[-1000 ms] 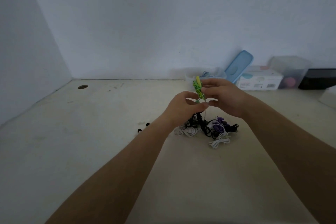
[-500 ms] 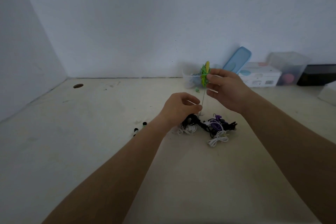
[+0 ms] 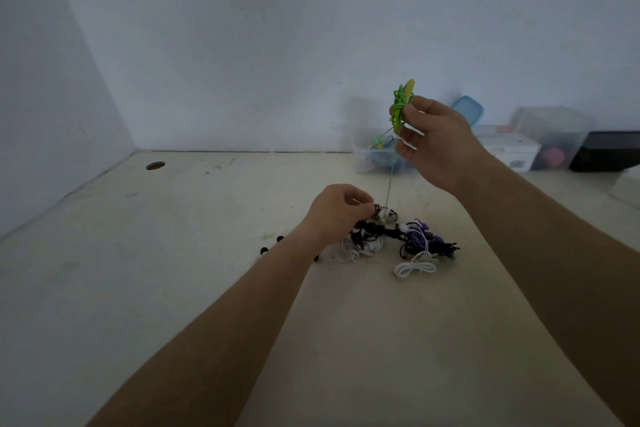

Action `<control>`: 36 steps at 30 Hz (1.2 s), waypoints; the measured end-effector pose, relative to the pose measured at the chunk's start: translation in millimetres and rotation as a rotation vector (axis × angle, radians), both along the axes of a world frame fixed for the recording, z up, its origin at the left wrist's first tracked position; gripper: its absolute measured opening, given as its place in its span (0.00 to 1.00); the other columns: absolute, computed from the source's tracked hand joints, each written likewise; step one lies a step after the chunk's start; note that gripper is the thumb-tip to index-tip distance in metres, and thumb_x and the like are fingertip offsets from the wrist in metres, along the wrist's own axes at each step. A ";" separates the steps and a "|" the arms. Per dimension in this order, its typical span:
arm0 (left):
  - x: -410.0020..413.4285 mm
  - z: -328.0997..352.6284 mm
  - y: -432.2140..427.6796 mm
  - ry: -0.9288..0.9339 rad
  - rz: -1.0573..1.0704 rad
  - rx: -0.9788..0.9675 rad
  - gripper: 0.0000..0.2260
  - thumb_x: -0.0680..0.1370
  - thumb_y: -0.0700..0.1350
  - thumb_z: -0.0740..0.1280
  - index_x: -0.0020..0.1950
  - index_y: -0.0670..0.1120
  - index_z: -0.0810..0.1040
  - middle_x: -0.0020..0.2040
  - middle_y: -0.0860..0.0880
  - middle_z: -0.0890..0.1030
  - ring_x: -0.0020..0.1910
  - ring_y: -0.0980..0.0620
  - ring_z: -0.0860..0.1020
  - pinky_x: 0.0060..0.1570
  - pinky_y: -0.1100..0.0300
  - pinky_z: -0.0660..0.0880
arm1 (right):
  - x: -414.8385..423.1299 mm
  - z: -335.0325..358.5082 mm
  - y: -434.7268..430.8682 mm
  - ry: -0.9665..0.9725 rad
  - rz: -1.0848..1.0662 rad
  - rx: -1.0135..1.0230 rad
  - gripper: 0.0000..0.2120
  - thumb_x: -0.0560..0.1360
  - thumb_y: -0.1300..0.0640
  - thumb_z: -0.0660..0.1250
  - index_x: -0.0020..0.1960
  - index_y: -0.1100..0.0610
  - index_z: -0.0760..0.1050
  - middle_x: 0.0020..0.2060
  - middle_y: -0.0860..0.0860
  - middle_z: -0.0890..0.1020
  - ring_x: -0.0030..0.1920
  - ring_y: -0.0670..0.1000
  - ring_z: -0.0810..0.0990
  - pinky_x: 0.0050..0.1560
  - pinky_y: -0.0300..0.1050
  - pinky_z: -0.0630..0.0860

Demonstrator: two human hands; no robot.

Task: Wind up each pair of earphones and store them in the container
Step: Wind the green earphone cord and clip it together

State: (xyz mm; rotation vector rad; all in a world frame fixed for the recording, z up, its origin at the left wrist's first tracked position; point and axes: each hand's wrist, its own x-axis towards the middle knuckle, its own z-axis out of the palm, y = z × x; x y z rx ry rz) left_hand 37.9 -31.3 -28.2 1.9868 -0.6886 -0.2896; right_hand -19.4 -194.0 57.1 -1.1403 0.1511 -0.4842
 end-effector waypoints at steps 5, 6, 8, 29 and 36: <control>-1.8 1.5 -4.3 -0.093 -0.002 0.071 0.04 0.77 0.43 0.70 0.51 0.49 0.83 0.46 0.48 0.85 0.38 0.56 0.80 0.37 0.67 0.74 | 1.4 15.0 5.1 -0.059 0.011 0.034 0.10 0.80 0.63 0.65 0.61 0.57 0.75 0.46 0.52 0.84 0.39 0.48 0.80 0.36 0.41 0.74; -2.7 1.7 -6.2 -0.110 -0.007 0.098 0.05 0.77 0.43 0.70 0.50 0.49 0.83 0.46 0.48 0.85 0.38 0.56 0.79 0.38 0.67 0.74 | 1.8 18.2 5.5 -0.076 0.013 0.046 0.11 0.80 0.63 0.65 0.62 0.58 0.75 0.46 0.52 0.84 0.39 0.49 0.80 0.37 0.41 0.74; -5.3 2.5 -9.5 -0.128 -0.019 0.142 0.06 0.77 0.41 0.68 0.50 0.49 0.84 0.47 0.48 0.85 0.38 0.56 0.79 0.38 0.69 0.73 | 2.3 22.6 6.3 -0.098 0.018 0.065 0.13 0.80 0.63 0.65 0.65 0.59 0.74 0.46 0.52 0.84 0.39 0.48 0.79 0.38 0.42 0.74; -20.0 26.6 -26.8 -0.083 0.019 -0.102 0.11 0.81 0.42 0.61 0.60 0.46 0.80 0.54 0.49 0.84 0.50 0.53 0.79 0.52 0.59 0.73 | -1.4 38.4 2.0 -0.070 0.012 0.045 0.15 0.81 0.58 0.64 0.68 0.57 0.75 0.49 0.51 0.83 0.42 0.49 0.78 0.39 0.43 0.74; -44.9 43.5 -12.4 0.633 -0.257 -0.402 0.11 0.81 0.40 0.64 0.63 0.41 0.76 0.49 0.44 0.84 0.46 0.45 0.83 0.48 0.55 0.79 | -9.5 37.2 9.9 -0.097 0.079 0.086 0.11 0.82 0.59 0.62 0.63 0.57 0.76 0.50 0.51 0.82 0.41 0.48 0.78 0.41 0.44 0.75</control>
